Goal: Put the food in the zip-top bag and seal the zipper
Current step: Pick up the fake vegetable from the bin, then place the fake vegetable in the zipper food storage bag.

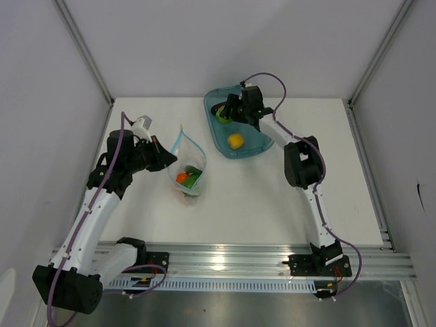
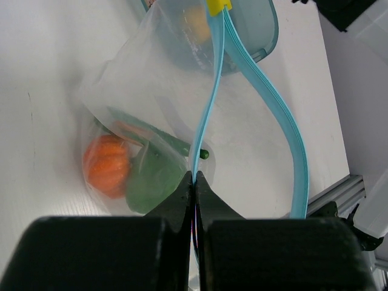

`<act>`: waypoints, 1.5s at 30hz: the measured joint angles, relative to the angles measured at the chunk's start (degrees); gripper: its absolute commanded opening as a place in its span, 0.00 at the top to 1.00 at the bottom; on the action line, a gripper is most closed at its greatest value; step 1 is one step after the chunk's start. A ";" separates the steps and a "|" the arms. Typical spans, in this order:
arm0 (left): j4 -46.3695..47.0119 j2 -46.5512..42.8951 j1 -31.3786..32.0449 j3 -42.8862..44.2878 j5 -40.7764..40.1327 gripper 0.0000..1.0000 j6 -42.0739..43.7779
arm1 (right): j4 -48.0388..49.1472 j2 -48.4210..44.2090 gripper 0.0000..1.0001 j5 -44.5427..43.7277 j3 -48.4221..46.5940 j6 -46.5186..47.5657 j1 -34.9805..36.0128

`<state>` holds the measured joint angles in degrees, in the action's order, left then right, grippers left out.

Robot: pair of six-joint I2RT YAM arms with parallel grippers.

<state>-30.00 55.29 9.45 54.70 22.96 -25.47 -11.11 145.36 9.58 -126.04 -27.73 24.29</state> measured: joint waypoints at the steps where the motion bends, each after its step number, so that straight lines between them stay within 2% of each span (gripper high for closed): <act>1: -0.02 0.04 0.00 -0.04 0.15 0.99 0.00 | -0.39 -2.16 0.76 -0.35 1.79 0.81 0.17; 8: 0.31 0.31 -0.02 -1.42 1.92 0.99 -0.02 | -1.20 -27.28 0.76 -4.20 20.59 6.19 4.68; 12: 0.63 1.99 -0.02 -1.44 3.39 0.99 0.04 | -1.57 -42.38 0.76 -6.95 28.94 9.66 12.41; 15: 0.79 4.07 -0.02 -1.44 4.61 0.99 0.07 | -3.04 -49.81 0.76 -10.27 31.82 12.63 20.17; 21: 0.72 6.16 -0.02 -0.74 6.03 0.99 0.11 | -8.00 -57.11 0.75 -17.16 34.69 16.35 32.79; 26: 1.05 6.03 -0.02 0.04 6.36 0.99 0.09 | -11.93 -58.51 0.74 -21.81 36.96 16.59 36.09; 30: 1.22 5.77 -0.02 0.07 7.61 1.00 0.04 | -14.25 -58.40 0.70 -23.50 38.71 15.98 36.94; 37: 1.62 4.94 -0.02 0.07 9.05 0.99 -0.13 | -15.21 -55.04 0.56 -24.96 38.45 14.86 37.40; 40: 1.68 4.61 -0.02 0.07 9.79 0.99 -0.55 | -15.61 -52.61 0.45 -24.98 37.55 14.36 37.38; 41: 1.70 4.48 -0.02 0.07 9.86 0.99 -0.57 | -16.02 -51.84 0.35 -25.07 37.07 14.27 37.40; 42: 1.73 4.37 -0.07 0.07 9.86 0.99 -0.61 | -16.65 -51.15 0.30 -25.20 36.50 14.21 37.38; 43: 1.77 4.22 -0.17 0.07 9.90 0.99 -0.66 | -17.09 -50.53 0.15 -25.29 35.98 14.12 37.38; 45: 1.88 3.82 -0.22 0.07 10.25 0.99 -1.05 | -17.35 -49.83 0.01 -25.62 35.30 13.70 37.38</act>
<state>-28.12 59.11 9.23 54.76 33.21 -26.52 -28.47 95.53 -16.03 -90.74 -14.02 61.67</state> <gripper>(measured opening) 0.005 0.855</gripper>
